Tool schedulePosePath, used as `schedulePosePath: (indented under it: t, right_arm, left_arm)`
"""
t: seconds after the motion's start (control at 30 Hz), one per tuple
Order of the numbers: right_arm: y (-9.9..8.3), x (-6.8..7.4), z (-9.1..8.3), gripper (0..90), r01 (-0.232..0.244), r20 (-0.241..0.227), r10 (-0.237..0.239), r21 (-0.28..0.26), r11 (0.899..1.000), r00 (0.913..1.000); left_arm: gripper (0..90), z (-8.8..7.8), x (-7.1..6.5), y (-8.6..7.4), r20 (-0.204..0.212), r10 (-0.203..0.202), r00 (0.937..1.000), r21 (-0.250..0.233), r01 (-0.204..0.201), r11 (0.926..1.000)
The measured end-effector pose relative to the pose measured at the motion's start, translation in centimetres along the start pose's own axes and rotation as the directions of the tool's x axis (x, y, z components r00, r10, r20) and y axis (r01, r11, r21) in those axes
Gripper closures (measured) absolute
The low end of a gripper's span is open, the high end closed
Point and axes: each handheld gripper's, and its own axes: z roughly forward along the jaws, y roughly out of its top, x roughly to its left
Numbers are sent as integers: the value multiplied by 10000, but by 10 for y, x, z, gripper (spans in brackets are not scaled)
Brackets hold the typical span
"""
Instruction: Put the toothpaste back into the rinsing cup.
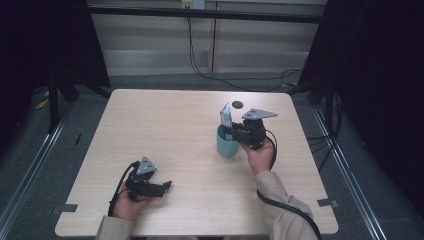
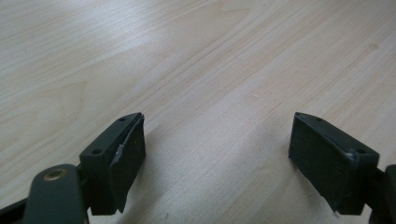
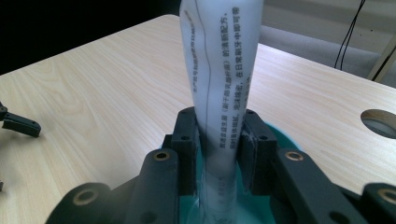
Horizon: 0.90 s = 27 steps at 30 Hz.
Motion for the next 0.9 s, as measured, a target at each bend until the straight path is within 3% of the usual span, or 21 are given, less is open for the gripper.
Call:
schedulePosePath:
  t: [0.9]
  right_arm:
    - [0,14,-2,648,545,-699,-513,446,9975,9962]
  left_arm:
    - [186,0,0,0,-17,11,10000,17,-10,10000]
